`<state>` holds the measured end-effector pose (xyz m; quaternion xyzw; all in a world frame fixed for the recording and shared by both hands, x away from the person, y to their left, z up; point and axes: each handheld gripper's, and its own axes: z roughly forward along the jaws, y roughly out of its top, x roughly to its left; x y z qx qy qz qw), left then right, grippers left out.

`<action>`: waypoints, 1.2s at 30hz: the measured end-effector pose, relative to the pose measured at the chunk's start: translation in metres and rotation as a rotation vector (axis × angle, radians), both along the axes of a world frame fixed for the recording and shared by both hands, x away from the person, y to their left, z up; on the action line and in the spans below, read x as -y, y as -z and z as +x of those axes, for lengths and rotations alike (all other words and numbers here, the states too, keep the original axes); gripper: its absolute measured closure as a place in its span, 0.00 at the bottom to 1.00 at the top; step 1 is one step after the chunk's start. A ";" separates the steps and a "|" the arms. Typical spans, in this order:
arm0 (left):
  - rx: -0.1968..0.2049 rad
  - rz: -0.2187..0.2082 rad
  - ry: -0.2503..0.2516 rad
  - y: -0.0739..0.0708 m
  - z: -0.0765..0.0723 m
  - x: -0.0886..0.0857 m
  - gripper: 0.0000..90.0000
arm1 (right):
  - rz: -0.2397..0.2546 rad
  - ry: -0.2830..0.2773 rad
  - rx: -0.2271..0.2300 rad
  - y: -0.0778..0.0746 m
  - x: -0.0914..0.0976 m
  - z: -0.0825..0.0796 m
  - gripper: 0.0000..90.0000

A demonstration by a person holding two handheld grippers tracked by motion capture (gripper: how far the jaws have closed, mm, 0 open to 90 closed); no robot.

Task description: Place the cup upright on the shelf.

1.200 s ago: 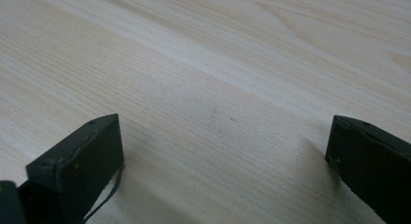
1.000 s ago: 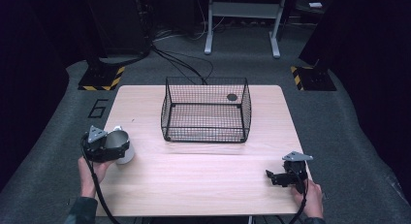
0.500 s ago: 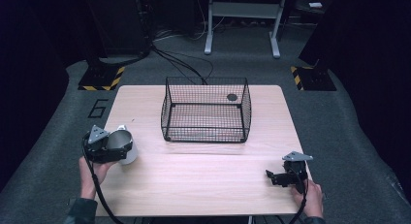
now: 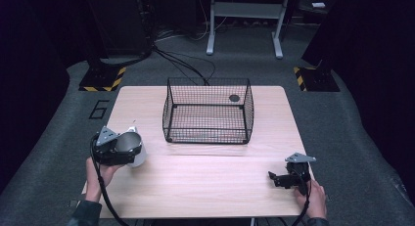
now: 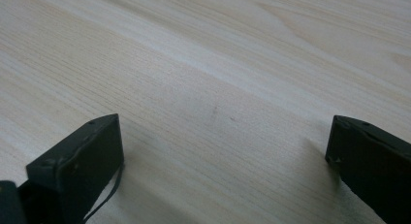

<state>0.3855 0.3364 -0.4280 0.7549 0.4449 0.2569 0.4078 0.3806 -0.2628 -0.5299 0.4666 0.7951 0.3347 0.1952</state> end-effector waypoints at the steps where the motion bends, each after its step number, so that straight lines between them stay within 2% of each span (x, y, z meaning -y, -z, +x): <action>1: -0.002 0.000 0.006 -0.001 0.000 0.002 0.07 | 0.000 0.000 0.000 0.000 0.000 0.000 0.00; 13: -0.006 -0.007 0.090 -0.006 -0.002 0.023 0.07 | 0.002 -0.005 0.006 0.000 0.000 0.001 0.00; 16: -0.009 0.001 0.126 -0.008 -0.002 0.030 0.07 | 0.003 -0.004 0.006 0.000 0.000 0.001 0.00; 26: 0.000 0.006 0.180 -0.013 -0.002 0.049 0.07 | 0.003 -0.005 0.006 0.000 0.000 0.001 0.00; 36: -0.007 0.025 0.263 -0.019 0.002 0.072 0.07 | 0.003 -0.005 0.006 0.000 0.000 0.001 0.00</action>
